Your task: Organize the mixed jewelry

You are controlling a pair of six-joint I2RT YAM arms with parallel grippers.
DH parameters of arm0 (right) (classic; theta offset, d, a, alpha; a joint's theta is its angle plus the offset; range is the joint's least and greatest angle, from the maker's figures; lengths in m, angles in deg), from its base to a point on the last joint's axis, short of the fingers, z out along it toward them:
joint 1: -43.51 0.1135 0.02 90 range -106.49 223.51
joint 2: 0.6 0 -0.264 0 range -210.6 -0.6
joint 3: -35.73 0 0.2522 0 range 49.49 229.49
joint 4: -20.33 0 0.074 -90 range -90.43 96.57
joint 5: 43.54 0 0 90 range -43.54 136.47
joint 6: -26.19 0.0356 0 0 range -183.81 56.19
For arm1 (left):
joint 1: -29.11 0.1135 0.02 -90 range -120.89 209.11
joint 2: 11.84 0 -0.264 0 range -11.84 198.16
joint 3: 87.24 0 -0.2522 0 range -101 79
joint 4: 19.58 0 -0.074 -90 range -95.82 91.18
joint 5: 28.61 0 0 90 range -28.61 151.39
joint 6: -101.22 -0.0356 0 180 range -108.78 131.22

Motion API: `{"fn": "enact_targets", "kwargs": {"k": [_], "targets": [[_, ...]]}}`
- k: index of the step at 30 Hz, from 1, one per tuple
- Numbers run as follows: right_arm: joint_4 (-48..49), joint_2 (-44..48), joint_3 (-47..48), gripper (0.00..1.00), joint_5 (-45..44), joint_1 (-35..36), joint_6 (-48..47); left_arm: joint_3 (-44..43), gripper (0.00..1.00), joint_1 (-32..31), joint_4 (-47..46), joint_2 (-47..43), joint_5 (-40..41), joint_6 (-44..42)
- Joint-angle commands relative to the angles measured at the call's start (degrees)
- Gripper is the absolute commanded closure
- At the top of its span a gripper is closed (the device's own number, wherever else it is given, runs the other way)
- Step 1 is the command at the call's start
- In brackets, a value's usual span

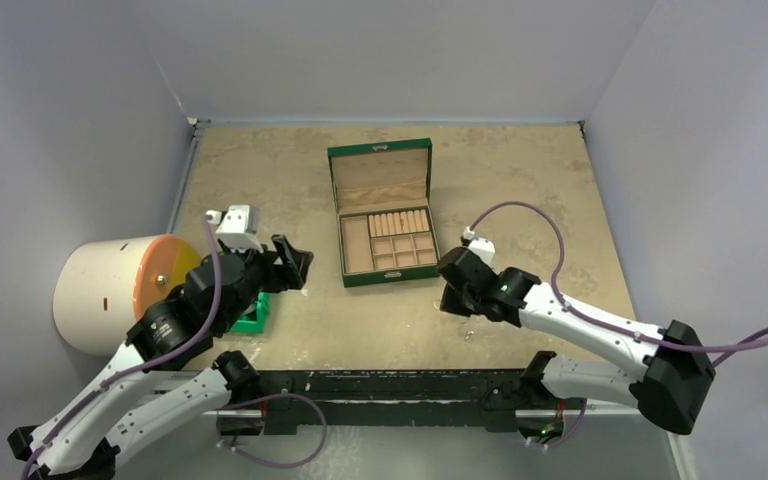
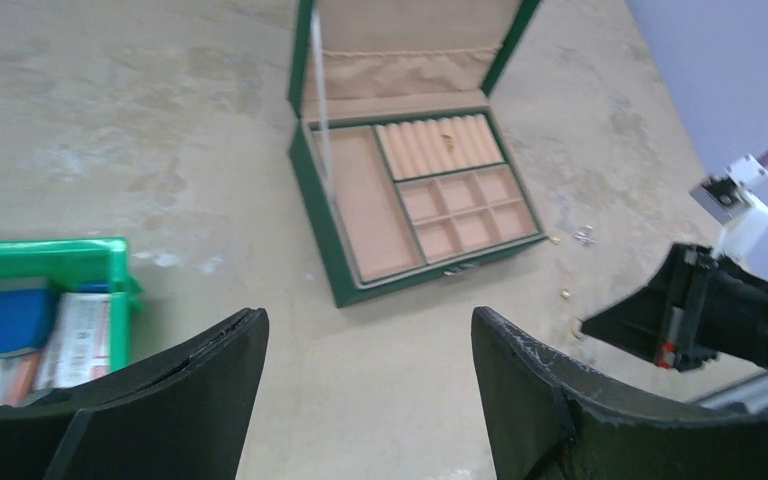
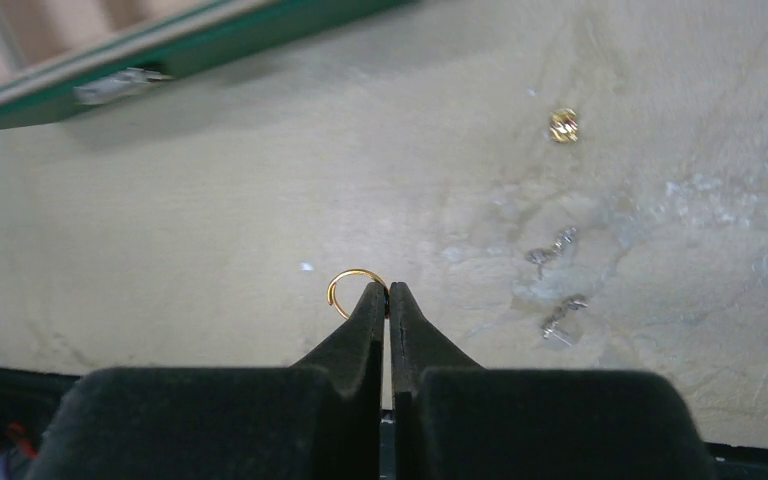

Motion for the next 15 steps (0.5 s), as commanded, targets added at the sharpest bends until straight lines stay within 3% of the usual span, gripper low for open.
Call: {"fn": "enact_targets", "kwargs": {"k": [1, 7, 15], "targets": [[1.5, 3.2, 6.9, 1.0, -2.3, 0.4, -10.3, -3.1, 0.27, 0.2, -6.5, 3.4, -10.7, 4.4], [4.7, 5.0, 12.2, 1.0, -0.1, 0.5, -19.8, -2.9, 0.26, 0.2, -11.3, 8.8, -20.1, 8.8], [8.7, 4.2, 17.6, 1.0, 4.3, 1.1, -25.4, 0.3, 0.28, 0.2, -20.5, 17.1, -32.5, 14.3]]}}
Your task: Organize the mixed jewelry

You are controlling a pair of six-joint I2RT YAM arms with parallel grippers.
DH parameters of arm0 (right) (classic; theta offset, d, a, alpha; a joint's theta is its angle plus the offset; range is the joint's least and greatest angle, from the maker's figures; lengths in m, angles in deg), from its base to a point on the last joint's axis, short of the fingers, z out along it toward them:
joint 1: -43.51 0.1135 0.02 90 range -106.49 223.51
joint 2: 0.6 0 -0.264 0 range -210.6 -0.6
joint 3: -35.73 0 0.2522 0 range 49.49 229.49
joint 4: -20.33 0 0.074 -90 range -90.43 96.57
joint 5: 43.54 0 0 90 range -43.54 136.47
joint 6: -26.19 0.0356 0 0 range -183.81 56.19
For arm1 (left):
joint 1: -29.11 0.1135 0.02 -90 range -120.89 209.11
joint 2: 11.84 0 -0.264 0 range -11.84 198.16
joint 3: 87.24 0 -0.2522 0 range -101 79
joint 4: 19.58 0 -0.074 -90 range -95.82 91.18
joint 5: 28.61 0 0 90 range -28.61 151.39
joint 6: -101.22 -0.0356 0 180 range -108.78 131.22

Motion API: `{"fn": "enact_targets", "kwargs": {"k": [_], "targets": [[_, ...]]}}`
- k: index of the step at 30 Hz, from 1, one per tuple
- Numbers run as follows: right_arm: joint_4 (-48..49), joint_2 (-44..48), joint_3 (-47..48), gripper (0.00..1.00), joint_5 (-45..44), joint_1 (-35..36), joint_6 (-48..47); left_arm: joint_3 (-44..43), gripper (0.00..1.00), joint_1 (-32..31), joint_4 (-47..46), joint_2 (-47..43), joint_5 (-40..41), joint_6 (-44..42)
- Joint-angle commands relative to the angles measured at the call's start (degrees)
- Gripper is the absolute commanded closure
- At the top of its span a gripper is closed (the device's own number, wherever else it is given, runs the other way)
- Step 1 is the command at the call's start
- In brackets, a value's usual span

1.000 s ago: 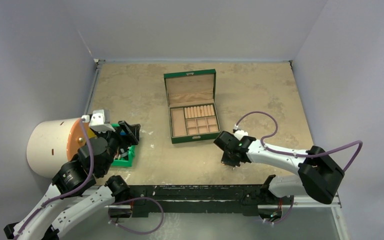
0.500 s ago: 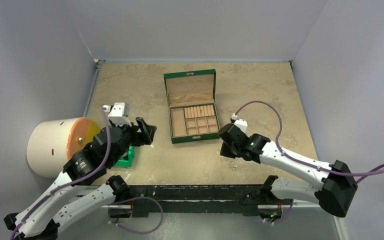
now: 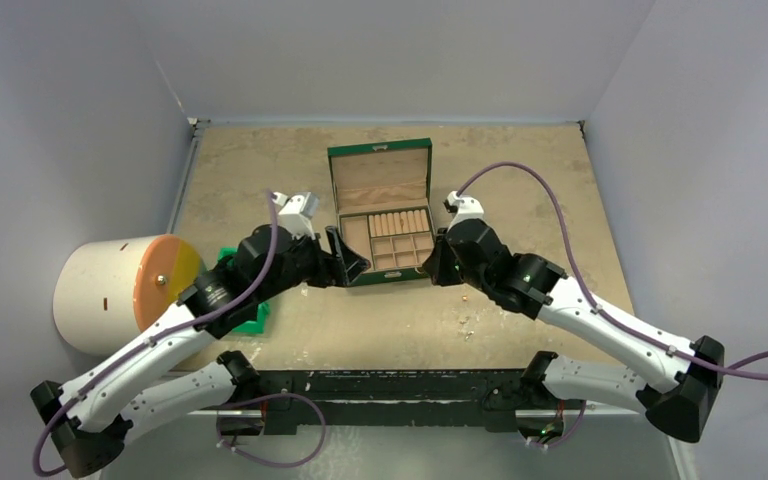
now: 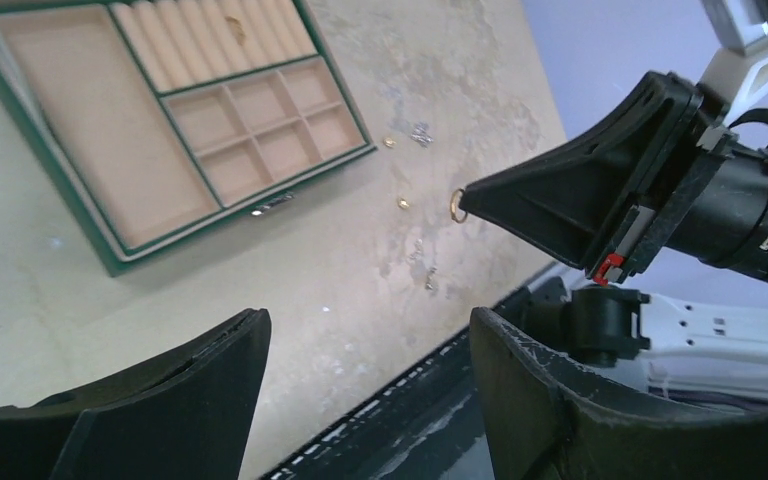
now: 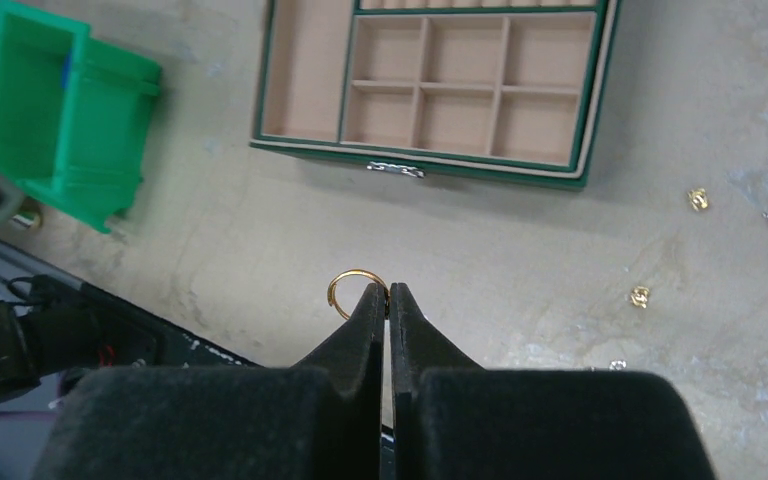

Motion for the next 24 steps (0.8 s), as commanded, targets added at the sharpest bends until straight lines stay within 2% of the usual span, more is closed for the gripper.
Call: {"fn": "enact_targets", "kwargs": {"k": [1, 7, 13, 24], "targets": [[3.9, -0.7, 4.8, 1.0, 2.7, 0.9, -5.2, 1.4, 0.29, 0.5, -10.1, 3.6, -10.5, 5.0], [6.1, -3.8, 7.2, 1.0, 4.7, 3.5, -5.4, 5.1, 0.31, 4.7, -18.7, 6.4, -20.2, 9.0], [8.6, -5.7, 8.5, 1.0, 5.7, 5.8, -4.5, 9.7, 0.39, 12.5, -23.9, 5.9, -29.7, 12.7], [11.6, -7.6, 9.6, 1.0, 7.1, 7.2, -2.8, 12.2, 0.57, 13.1, -26.4, 4.8, -33.6, 14.7]]}}
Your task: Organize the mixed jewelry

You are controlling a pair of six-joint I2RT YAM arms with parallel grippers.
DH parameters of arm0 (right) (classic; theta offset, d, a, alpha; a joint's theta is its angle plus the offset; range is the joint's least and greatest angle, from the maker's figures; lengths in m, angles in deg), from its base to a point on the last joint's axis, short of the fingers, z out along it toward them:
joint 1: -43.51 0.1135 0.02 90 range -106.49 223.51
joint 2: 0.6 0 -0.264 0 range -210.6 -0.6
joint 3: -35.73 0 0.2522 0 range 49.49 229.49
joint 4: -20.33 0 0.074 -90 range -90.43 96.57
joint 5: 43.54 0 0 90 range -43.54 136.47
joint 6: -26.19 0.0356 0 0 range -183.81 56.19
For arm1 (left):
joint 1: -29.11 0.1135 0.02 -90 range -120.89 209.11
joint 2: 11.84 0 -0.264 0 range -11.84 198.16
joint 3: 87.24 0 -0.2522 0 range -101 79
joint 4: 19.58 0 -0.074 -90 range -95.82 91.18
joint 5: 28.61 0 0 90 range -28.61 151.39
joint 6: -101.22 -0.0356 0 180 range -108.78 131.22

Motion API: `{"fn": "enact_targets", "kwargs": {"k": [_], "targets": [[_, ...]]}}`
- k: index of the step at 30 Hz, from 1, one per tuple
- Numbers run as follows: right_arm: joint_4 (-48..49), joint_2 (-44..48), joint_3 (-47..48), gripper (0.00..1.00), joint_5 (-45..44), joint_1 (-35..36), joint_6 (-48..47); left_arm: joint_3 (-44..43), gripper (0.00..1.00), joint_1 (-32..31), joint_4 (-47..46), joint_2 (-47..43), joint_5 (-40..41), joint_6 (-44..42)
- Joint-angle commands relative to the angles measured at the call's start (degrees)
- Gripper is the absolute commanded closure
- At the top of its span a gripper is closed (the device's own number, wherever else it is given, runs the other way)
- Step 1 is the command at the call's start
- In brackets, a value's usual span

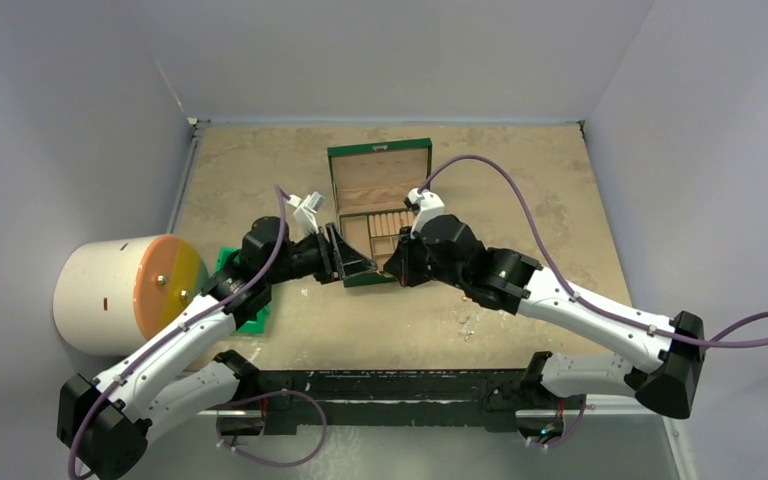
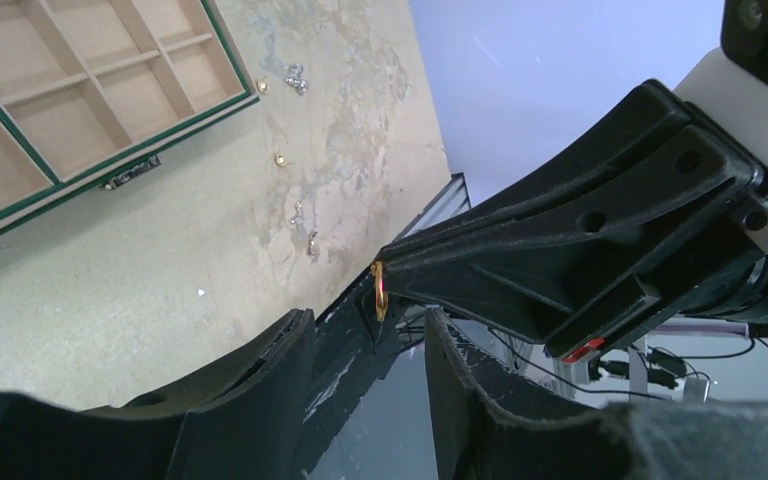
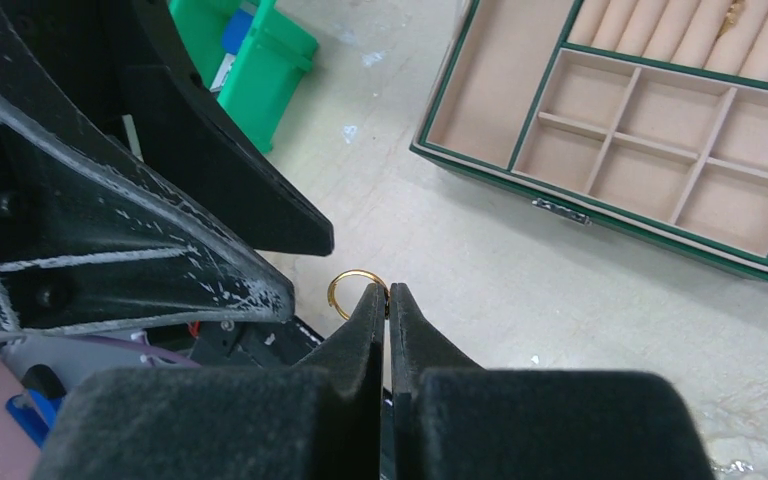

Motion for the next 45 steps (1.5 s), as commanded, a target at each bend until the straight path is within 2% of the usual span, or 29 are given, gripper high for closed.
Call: {"fn": "enact_targets", "kwargs": {"k": [1, 8, 23, 31, 37, 43, 45], "targets": [[3.1, -0.6, 3.2, 1.0, 0.8, 0.5, 0.8, 1.3, 0.57, 0.3, -4.9, -1.6, -3.5, 1.9], [3.3, -1.7, 4.3, 1.0, 1.2, 0.8, 1.0, 2.5, 0.61, 0.3, -7.8, -2.4, -4.2, 2.8], [3.4, -0.3, 3.1, 1.0, 0.9, 1.9, 1.5, 2.7, 0.79, 0.6, -7.2, -2.4, -3.1, 2.3], [3.4, 0.5, 2.6, 1.0, 0.5, 2.3, 1.8, 2.6, 1.0, 0.7, -6.6, -2.6, -2.8, 2.2], [4.5, 1.5, 1.8, 1.0, 1.7, 2.5, 1.7, 2.0, 1.0, 0.7, -6.3, -2.7, -2.5, 2.2], [7.7, 5.8, -0.4, 0.7, 4.4, 2.6, 1.9, 1.2, 1.0, 0.7, -7.0, -3.6, -3.1, 2.7], [7.1, 7.7, -0.8, 0.65, 5.5, 2.6, 2.0, 0.8, 1.0, 0.8, -7.6, -4.1, -3.5, 2.8]]}}
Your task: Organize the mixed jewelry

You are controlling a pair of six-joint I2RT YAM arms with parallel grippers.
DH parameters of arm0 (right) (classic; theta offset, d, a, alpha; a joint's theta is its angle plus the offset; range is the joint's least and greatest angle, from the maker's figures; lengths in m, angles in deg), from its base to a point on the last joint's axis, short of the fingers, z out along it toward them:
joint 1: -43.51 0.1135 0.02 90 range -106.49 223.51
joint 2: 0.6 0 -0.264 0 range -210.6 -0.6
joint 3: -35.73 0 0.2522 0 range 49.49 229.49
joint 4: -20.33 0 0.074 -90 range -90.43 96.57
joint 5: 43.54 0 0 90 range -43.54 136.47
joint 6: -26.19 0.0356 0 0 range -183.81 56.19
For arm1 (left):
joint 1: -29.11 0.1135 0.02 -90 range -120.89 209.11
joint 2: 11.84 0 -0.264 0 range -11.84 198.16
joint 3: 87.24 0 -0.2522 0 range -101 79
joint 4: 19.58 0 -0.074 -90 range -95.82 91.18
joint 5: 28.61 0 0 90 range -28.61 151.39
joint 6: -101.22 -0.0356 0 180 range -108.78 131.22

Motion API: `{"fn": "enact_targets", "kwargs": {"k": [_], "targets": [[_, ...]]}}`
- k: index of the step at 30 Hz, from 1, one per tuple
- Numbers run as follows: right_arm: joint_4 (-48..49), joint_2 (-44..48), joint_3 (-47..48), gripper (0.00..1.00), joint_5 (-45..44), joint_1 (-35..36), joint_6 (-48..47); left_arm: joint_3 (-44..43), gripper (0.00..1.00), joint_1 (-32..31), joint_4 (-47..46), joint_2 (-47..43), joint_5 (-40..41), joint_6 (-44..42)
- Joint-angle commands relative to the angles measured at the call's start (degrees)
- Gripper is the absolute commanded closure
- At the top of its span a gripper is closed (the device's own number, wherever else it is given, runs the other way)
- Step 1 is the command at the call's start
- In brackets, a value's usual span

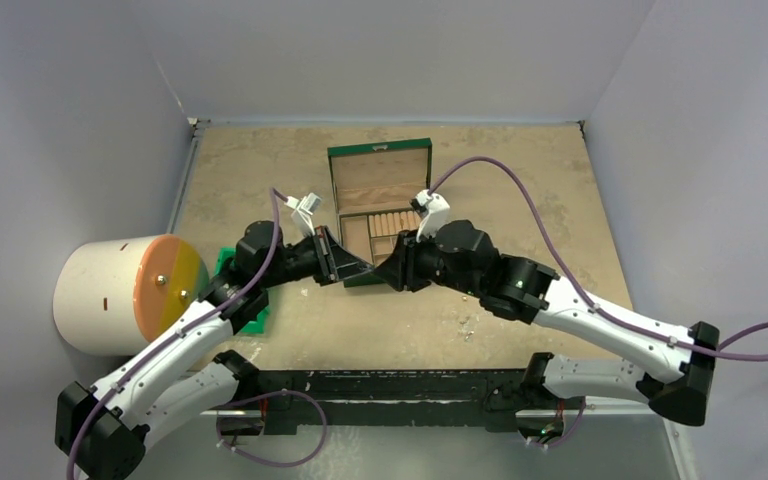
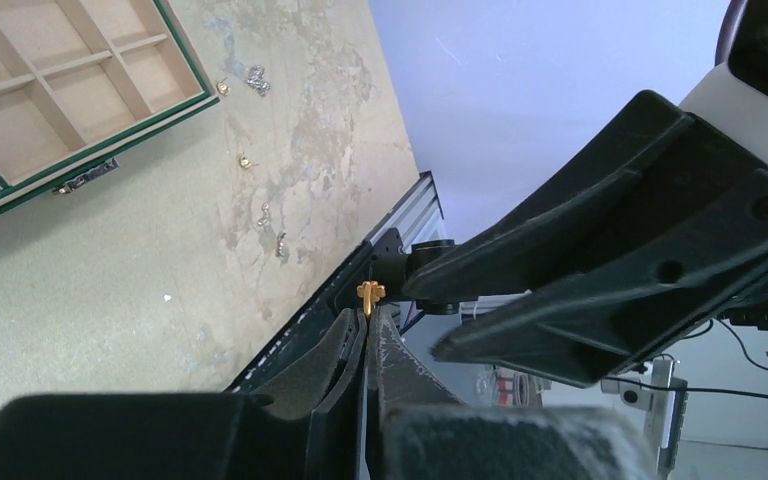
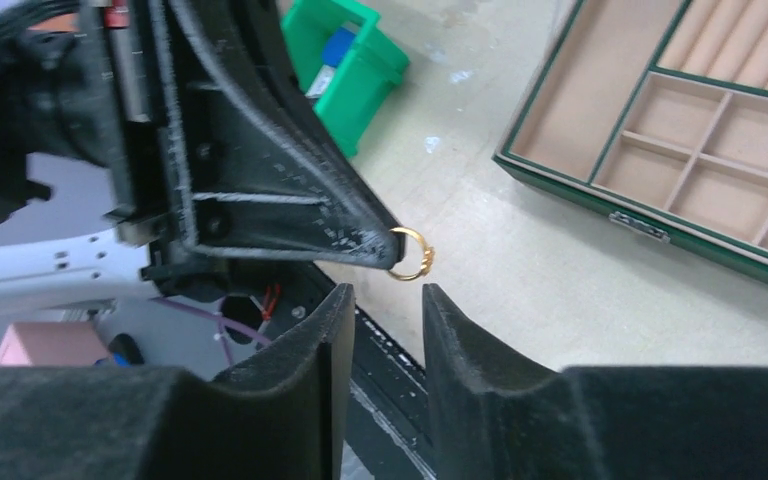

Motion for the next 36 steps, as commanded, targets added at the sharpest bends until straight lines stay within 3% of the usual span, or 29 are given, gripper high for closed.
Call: {"fn": "enact_targets", "kwargs": {"k": [1, 9, 17, 36], "targets": [[2.8, 4.5, -0.2, 0.64, 4.3, 0.4, 0.2, -1.8, 1.0, 0.3, -3.6, -2.1, -0.9, 0.4], [2.5, 11.1, -0.7, 0.57, 5.6, 0.2, -0.1, -2.5, 1.0, 0.4, -10.1, -5.4, -5.2, 1.6], [9.9, 12.3, -1.4, 0.52, 12.6, 0.2, 2.5, -3.8, 1.0, 0.4, -16.7, -8.4, -10.8, 3.7], [21.3, 9.2, -1.6, 0.53, 19.1, 0.0, 6.9, -4.3, 1.0, 0.3, -19.0, -11.3, -14.9, 4.0]]}}
